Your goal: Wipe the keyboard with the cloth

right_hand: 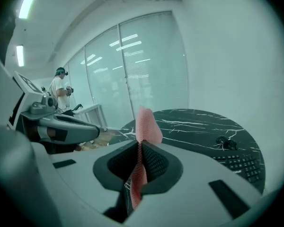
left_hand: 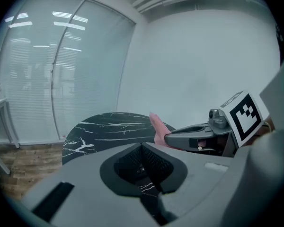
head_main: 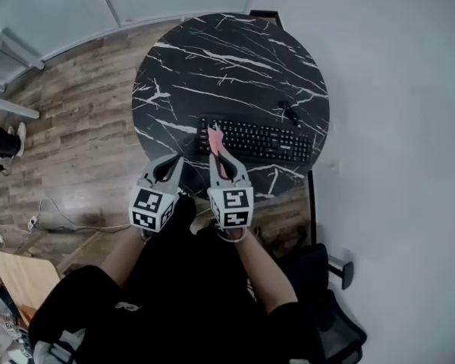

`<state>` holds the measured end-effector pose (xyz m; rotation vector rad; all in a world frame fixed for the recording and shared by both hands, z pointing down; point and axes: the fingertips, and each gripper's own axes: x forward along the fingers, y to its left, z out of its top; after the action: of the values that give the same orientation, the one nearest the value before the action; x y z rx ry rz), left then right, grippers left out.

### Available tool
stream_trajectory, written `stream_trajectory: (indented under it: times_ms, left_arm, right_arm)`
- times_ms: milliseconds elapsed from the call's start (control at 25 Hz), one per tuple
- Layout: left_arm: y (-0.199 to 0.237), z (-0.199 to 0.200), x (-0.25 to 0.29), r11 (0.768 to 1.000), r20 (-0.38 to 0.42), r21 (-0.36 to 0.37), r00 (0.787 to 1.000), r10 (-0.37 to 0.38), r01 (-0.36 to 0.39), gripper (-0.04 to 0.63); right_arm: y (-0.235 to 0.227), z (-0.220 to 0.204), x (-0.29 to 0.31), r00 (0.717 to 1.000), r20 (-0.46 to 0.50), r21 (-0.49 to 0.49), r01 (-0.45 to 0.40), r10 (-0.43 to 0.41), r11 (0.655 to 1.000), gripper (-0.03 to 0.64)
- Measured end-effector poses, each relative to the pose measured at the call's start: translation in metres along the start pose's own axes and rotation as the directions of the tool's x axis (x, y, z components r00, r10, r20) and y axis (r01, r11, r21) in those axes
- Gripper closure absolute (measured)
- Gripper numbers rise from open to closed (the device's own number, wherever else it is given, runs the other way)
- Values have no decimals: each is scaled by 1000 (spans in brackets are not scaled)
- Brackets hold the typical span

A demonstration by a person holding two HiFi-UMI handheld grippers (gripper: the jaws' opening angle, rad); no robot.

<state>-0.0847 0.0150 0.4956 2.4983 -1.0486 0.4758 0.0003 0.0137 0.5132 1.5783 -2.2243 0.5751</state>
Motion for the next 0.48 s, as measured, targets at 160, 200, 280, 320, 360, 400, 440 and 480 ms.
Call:
stream_trajectory:
  times_ms: [160,200,280,320,360,400,440,480]
  left_arm:
    - [-45,33,-9,999,83,41,996,15,-18,597]
    - [-57,40,-11,999,101,47,995,20,-25,597]
    - [-81,49,-17,998,127,58,992,25,-33,597]
    - [-93,53,-21,997,138,67,990,24,-34,597]
    - [-105,56,-24,996,150,81,988,22,-35,597]
    - [-115,61,-28,995,163,97,986,22,-38,597]
    - [-126,65,-31,993,177,114,984,22,-43,597]
    - [-136,70,-35,991,191,128,981,22,-47,597]
  right_arm:
    - [-13,27,-48,993,119,8,6,-7,1000,604]
    - [-17,32,-60,990,144,13,6,-8,1000,604]
    - [-24,38,-86,983,185,27,12,-16,1000,604]
    - [-27,40,-99,979,205,31,14,-20,999,604]
    - [-30,44,-112,974,226,29,16,-22,999,604]
    - [-33,48,-126,968,249,25,18,-24,1000,604]
    - [-35,53,-139,961,274,18,23,-27,1000,604]
    - [-38,58,-154,953,300,12,28,-31,1000,604]
